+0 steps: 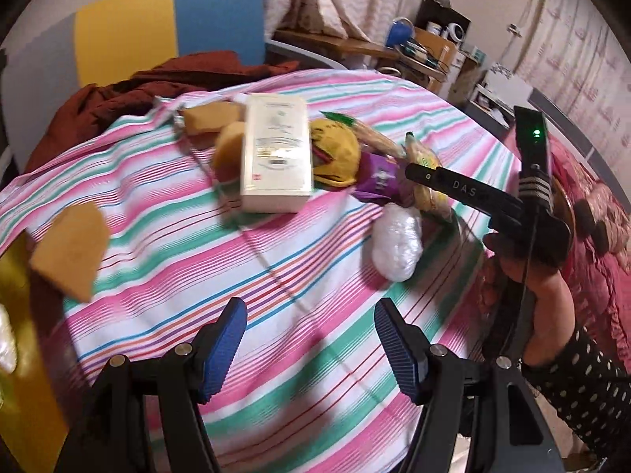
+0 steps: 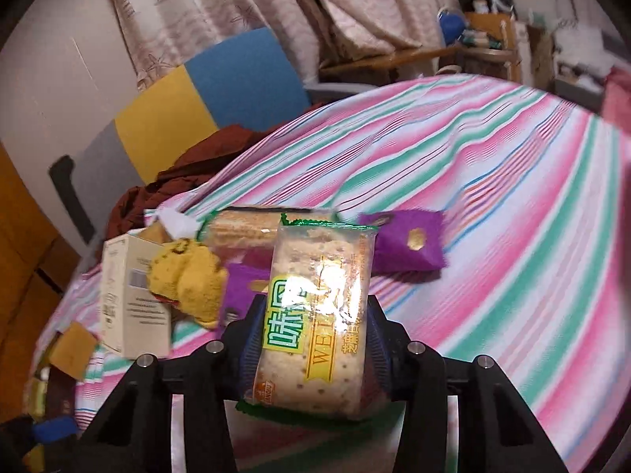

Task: Organize objects
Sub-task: 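Grasp a plastic-wrapped bundle with the left tool while the right tool grasps the WEIDAN cracker pack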

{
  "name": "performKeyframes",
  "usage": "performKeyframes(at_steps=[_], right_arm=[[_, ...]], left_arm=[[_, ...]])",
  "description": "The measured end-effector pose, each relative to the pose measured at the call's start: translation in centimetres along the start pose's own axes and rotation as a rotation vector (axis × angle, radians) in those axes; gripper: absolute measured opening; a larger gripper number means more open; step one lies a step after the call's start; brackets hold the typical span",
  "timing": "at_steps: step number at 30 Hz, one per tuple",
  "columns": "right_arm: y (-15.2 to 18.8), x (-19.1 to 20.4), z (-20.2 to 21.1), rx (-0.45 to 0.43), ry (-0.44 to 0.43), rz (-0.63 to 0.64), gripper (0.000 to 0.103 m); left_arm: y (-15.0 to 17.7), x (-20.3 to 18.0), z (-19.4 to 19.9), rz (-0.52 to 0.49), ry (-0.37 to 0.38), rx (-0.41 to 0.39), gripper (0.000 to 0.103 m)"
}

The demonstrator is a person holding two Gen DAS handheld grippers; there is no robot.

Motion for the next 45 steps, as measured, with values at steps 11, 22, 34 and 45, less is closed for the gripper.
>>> performKeyframes(at_steps=[11, 22, 34, 45], right_arm=[[1.0, -2.2, -0.2, -0.013, 0.095, 0.009, 0.048], [1.3, -2.5, -0.3, -0.035, 0.071, -0.010, 0.048], [1.5, -1.9, -0.4, -0.032, 0.116, 0.032, 0.048], [1.9, -1.1, 0.8, 0.011, 0.110, 0.022, 0.047]], left_arm=[[-2.3, -5.6, -4.9, -0.181, 0.026, 0.010, 0.068], [-3.2, -7.0, -8.4, -0.180, 0.022, 0.031, 0.048], [-1.0, -5.7, -6.6, -0.201, -0.004, -0.049, 0.029], [0.3, -3.3, -4.0, -0.125, 0.022, -0.054, 0.028]])
Point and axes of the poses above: each gripper's, at about its wrist camera, not at the fingertips, and z roughly against the way its jaws point, x to its left, y to its underside, the point moved 5 cm from there along -z, roughly the way its jaws point, and after that the axes turned 9 degrees about z, right-handed, at the moved point
